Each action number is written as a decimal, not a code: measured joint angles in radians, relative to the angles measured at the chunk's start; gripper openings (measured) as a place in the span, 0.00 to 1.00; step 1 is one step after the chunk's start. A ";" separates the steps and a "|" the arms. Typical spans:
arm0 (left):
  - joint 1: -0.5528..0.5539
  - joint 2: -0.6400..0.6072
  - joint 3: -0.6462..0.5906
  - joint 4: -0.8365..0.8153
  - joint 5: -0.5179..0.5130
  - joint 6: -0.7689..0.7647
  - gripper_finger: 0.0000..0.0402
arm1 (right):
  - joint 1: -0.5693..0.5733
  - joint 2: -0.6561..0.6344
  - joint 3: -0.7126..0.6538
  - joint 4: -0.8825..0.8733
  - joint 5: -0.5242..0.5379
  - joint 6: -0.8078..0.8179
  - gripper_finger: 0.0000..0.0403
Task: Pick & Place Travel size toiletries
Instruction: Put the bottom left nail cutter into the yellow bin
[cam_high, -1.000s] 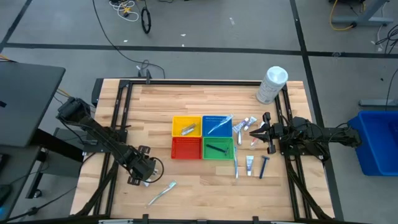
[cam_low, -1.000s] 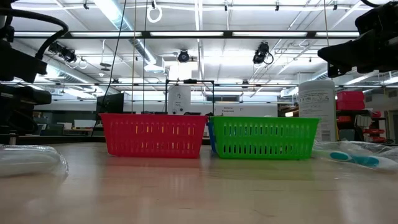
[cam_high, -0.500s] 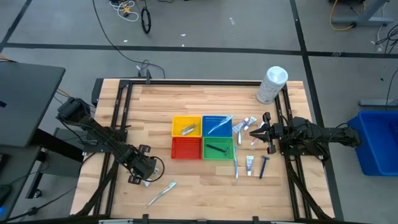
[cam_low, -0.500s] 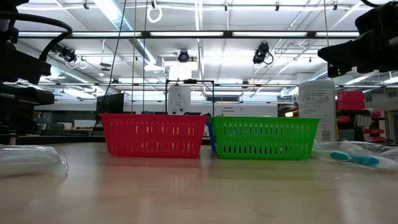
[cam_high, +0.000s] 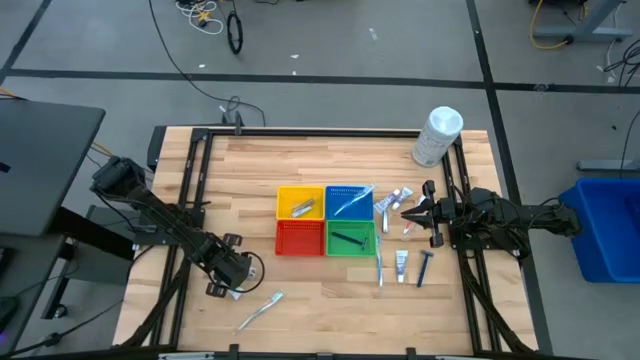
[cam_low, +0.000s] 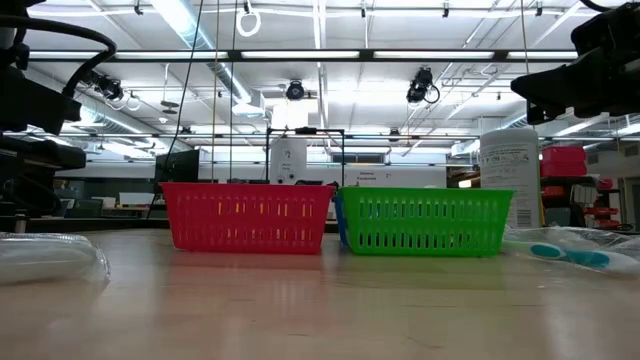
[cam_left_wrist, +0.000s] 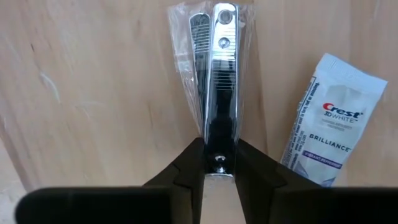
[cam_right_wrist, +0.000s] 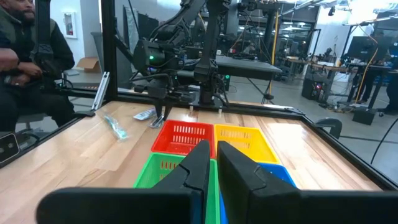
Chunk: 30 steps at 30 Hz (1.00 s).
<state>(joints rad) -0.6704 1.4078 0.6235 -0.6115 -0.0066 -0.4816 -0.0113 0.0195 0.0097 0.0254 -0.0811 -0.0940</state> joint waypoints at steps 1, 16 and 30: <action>0.000 0.000 0.000 0.000 0.000 0.000 0.20 | 0.000 0.000 0.000 0.000 0.000 0.000 0.10; 0.004 0.000 0.113 -0.068 0.003 0.045 0.19 | 0.000 0.000 0.000 0.000 0.000 0.000 0.10; 0.005 -0.001 0.161 -0.080 -0.006 0.071 0.18 | 0.000 0.000 0.000 0.000 0.000 0.000 0.10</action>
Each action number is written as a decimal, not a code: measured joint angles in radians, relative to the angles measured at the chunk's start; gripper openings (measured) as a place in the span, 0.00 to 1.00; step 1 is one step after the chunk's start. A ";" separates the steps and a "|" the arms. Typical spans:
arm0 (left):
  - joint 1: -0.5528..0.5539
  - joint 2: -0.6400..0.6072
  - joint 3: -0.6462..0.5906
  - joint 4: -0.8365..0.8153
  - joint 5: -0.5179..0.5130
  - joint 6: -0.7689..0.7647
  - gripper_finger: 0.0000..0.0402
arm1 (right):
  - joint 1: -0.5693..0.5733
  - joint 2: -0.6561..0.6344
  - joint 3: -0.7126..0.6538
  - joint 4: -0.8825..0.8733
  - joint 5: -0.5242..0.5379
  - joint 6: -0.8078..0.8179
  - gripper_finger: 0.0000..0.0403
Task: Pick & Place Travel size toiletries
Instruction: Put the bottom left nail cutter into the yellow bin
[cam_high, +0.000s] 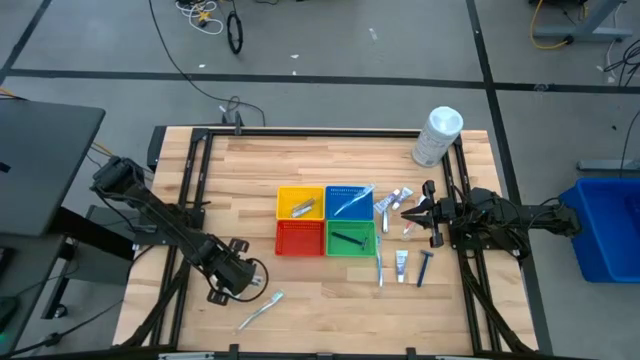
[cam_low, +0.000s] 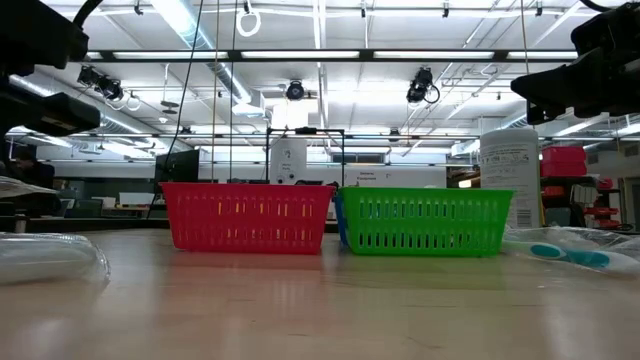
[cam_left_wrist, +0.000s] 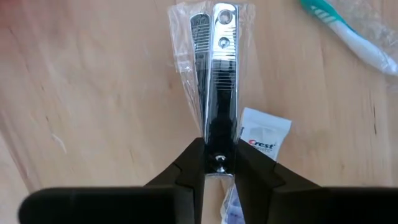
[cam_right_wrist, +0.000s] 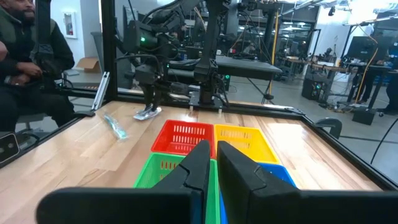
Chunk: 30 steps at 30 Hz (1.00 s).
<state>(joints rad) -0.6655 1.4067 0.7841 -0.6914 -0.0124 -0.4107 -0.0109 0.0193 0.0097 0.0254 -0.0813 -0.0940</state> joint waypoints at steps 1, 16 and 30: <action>0.003 0.000 0.000 0.000 0.000 0.000 0.18 | 0.000 0.000 0.000 0.000 0.000 0.000 0.10; 0.108 -0.026 0.226 -0.193 -0.089 0.208 0.18 | 0.000 0.000 0.000 0.000 0.000 0.000 0.10; 0.227 -0.026 0.283 -0.214 -0.090 0.321 0.19 | 0.000 0.000 0.000 0.000 0.000 0.000 0.10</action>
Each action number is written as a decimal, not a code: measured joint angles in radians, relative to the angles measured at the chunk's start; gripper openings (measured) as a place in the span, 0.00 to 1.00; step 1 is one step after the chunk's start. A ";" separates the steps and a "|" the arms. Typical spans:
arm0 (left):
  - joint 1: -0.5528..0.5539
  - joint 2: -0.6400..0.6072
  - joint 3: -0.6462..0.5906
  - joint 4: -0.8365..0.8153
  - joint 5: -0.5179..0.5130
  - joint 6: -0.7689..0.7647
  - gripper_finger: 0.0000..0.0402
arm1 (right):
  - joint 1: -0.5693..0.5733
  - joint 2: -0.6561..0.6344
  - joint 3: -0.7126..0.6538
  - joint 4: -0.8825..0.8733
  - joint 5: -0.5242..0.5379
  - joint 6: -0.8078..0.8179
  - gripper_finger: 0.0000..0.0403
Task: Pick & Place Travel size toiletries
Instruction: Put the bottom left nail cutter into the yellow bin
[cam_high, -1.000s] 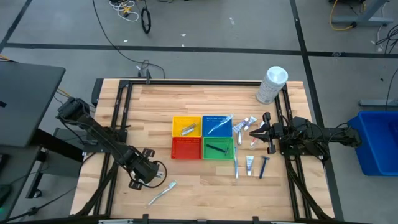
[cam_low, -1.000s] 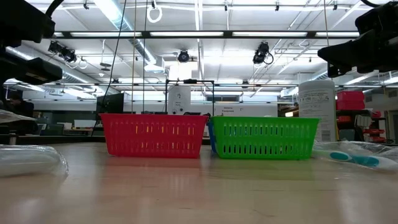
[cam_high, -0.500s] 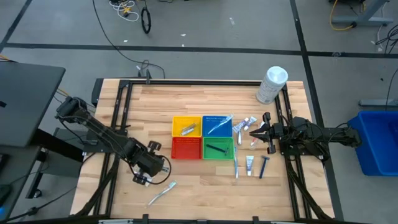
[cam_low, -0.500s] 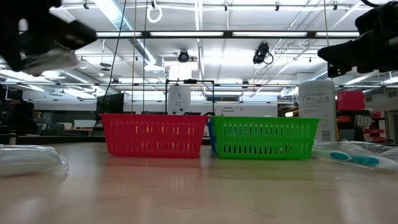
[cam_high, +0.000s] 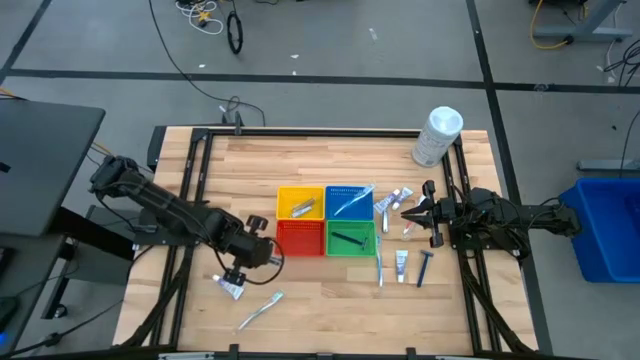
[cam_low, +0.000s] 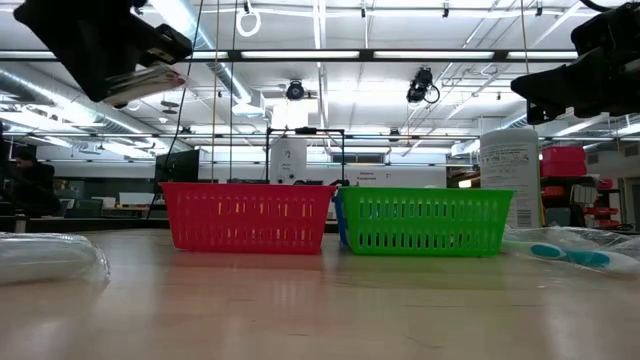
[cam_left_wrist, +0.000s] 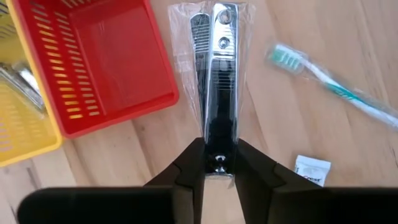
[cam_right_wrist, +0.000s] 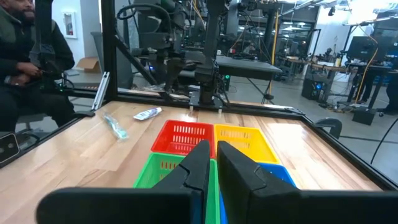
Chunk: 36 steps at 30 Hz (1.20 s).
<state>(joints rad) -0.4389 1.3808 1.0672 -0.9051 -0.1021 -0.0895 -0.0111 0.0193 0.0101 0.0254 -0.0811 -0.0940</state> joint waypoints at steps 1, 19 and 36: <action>0.010 0.000 0.000 0.000 0.006 0.004 0.19 | 0.000 0.000 0.000 0.000 0.000 0.000 0.10; 0.352 0.001 0.000 0.008 0.010 0.136 0.17 | 0.000 0.000 0.000 0.000 0.000 0.000 0.10; 0.530 0.001 0.000 0.044 0.073 0.209 0.17 | 0.000 0.000 0.000 0.000 0.000 0.000 0.10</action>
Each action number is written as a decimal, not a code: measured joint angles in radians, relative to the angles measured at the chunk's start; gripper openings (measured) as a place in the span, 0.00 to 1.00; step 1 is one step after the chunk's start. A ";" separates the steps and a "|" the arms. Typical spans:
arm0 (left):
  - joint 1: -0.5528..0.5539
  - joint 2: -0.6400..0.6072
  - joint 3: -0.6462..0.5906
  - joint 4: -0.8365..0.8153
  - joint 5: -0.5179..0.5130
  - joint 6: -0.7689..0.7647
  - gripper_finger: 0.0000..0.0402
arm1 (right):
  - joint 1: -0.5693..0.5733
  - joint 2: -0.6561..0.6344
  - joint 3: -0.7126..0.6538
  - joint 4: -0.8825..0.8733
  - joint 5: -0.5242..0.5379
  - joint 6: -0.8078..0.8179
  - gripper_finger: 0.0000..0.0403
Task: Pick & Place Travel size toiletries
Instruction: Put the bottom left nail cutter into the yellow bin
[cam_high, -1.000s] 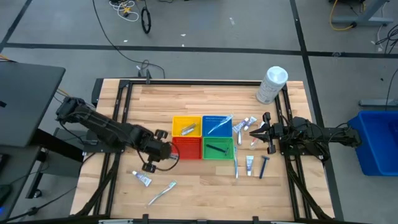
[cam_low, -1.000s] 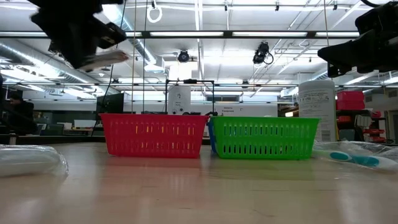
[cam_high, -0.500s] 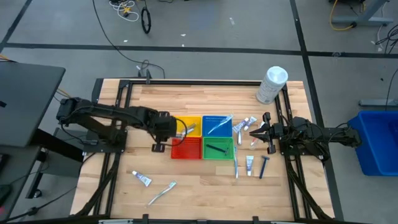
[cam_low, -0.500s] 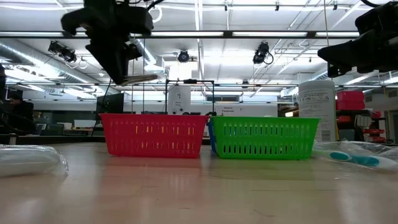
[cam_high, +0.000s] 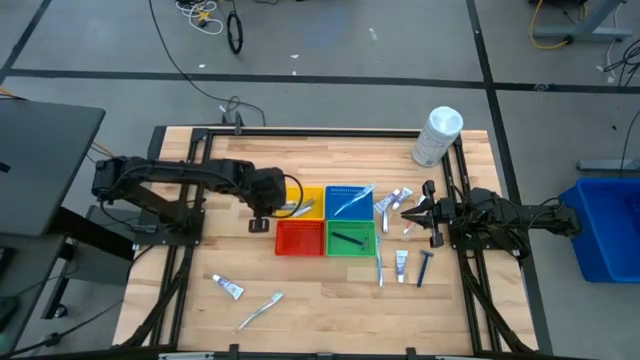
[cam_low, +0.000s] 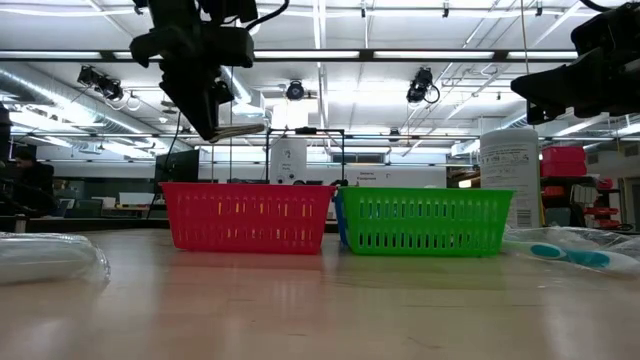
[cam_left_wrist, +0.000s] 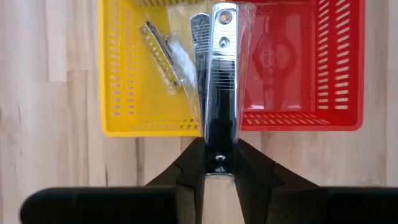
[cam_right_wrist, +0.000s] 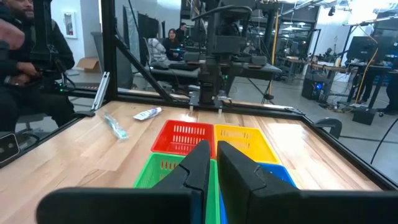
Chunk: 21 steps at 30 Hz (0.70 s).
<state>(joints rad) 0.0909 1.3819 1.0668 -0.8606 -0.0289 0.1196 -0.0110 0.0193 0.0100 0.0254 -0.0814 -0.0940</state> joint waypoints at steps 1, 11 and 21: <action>0.007 0.000 0.000 0.005 0.007 0.000 0.18 | 0.000 0.000 0.000 0.000 0.000 0.000 0.10; 0.094 0.012 -0.001 0.176 0.086 -0.035 0.16 | 0.000 0.000 0.000 0.000 0.000 0.000 0.10; 0.140 0.028 -0.001 0.232 0.124 -0.052 0.17 | 0.000 0.000 0.000 0.000 0.000 0.000 0.10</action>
<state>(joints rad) 0.2306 1.4097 1.0660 -0.6287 0.0948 0.0677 -0.0111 0.0193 0.0100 0.0254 -0.0813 -0.0940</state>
